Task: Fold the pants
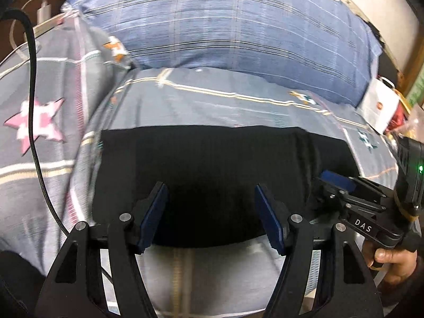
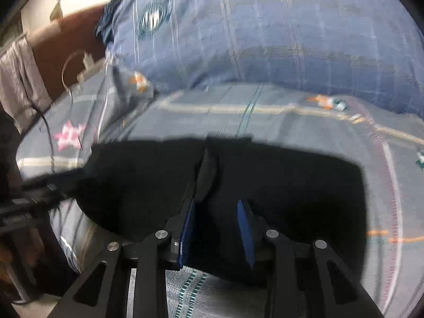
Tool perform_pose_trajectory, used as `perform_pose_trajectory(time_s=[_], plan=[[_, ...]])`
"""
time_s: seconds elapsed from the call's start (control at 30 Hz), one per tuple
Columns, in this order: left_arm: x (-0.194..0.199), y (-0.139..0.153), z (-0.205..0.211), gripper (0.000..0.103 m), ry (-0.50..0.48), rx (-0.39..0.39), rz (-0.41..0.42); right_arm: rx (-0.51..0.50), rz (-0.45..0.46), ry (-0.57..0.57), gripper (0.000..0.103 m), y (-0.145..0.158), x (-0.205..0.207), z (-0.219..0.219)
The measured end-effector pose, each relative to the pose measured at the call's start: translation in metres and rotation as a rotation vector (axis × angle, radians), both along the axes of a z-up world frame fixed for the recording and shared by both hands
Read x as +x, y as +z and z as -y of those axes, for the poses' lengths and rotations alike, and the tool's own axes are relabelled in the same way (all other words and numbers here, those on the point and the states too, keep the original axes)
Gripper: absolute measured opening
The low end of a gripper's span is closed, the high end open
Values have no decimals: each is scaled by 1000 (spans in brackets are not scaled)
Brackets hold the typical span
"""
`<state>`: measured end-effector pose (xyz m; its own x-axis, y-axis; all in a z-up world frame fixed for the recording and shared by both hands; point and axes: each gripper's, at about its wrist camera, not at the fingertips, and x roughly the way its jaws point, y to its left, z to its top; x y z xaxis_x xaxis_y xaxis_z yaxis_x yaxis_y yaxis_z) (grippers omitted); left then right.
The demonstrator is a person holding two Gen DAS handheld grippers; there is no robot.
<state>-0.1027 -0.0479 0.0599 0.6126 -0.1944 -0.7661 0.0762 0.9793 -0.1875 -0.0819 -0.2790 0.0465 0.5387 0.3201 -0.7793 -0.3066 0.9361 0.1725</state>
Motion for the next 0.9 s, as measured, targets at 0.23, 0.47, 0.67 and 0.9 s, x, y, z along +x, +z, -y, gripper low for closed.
perform_pose_trajectory(time_s=[0.23, 0.47, 0.67, 0.9], plan=[[-4, -9, -29, 68, 75, 2, -17, 23, 45, 30, 35, 21, 0, -12], [-8, -11, -38, 68, 94, -3, -16, 22, 32, 77, 36, 16, 8, -36], [-13, -16, -53, 76, 139, -19, -27, 45, -13, 75, 39, 7, 14, -38], [-17, -21, -59, 76, 149, -40, -41, 58, 29, 124, 40, 28, 13, -52]])
